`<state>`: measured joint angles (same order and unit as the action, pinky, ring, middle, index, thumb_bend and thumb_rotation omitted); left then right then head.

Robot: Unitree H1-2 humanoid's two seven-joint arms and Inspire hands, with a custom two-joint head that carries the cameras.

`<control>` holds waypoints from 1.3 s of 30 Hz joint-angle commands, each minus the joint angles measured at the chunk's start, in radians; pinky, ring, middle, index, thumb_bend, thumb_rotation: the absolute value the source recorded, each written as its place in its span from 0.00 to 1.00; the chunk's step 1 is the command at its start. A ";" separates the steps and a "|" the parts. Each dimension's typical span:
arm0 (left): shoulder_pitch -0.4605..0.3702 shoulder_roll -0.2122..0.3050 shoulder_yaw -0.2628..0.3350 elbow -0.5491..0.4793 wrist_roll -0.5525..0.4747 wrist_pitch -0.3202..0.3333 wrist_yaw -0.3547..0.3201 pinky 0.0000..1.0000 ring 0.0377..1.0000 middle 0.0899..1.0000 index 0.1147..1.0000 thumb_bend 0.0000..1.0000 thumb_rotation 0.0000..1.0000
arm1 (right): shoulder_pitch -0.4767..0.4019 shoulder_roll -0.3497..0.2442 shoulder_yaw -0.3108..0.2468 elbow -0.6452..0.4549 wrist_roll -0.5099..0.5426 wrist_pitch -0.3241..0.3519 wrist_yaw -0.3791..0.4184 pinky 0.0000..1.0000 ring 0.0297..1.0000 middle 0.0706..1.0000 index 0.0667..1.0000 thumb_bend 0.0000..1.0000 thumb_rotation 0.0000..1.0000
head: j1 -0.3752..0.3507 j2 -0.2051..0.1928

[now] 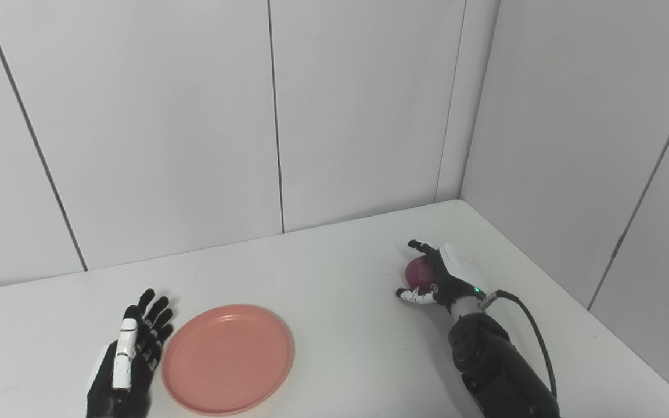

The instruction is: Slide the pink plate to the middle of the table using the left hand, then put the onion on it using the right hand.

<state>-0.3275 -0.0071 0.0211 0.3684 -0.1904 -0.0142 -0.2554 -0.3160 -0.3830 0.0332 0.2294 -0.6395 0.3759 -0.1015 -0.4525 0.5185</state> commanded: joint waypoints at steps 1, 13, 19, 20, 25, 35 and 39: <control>0.016 0.008 0.005 0.001 -0.011 0.003 0.001 0.98 0.97 0.96 0.95 0.51 1.00 | -0.048 -0.010 -0.007 -0.013 0.000 -0.001 -0.030 0.62 0.65 0.71 0.72 0.77 0.01 | 0.003 0.002; 0.016 0.008 0.004 0.008 -0.012 -0.006 -0.003 0.98 0.97 0.95 0.95 0.51 1.00 | -0.045 -0.005 -0.010 0.007 0.042 -0.048 -0.093 0.31 0.36 0.43 0.51 0.51 0.00 | 0.008 0.008; 0.017 0.001 0.000 -0.002 -0.006 0.003 0.003 0.97 0.97 0.96 0.95 0.51 1.00 | -0.040 -0.007 -0.009 -0.001 0.055 -0.069 -0.123 0.30 0.36 0.42 0.49 0.51 0.00 | 0.023 0.004; 0.017 0.001 -0.001 -0.001 -0.005 0.002 0.004 0.97 0.97 0.96 0.95 0.51 1.00 | -0.040 -0.007 -0.008 -0.002 0.056 -0.072 -0.127 0.30 0.36 0.43 0.49 0.51 0.00 | 0.023 0.004; 0.020 -0.010 -0.008 -0.009 0.005 0.002 0.016 0.97 0.97 0.96 0.95 0.50 1.00 | -0.029 -0.003 -0.005 -0.047 0.066 -0.117 -0.155 0.31 0.37 0.44 0.49 0.51 0.00 | 0.067 -0.001; 0.038 -0.052 -0.049 -0.047 0.047 0.009 0.065 0.96 0.96 0.95 0.95 0.51 1.00 | 0.004 0.012 0.002 -0.158 0.108 -0.219 -0.133 0.29 0.35 0.45 0.50 0.51 0.00 | 0.220 -0.005; 0.042 -0.068 -0.065 -0.052 0.079 0.003 0.099 0.94 0.95 0.94 0.94 0.52 1.00 | 0.017 0.016 0.027 -0.185 0.121 -0.267 -0.116 0.28 0.34 0.42 0.51 0.51 0.00 | 0.272 -0.006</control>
<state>-0.2956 -0.0599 -0.0369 0.3223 -0.1243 -0.0120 -0.1712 -0.2775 -0.3599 0.0590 0.0845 -0.5230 0.1787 -0.2166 -0.1813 0.5108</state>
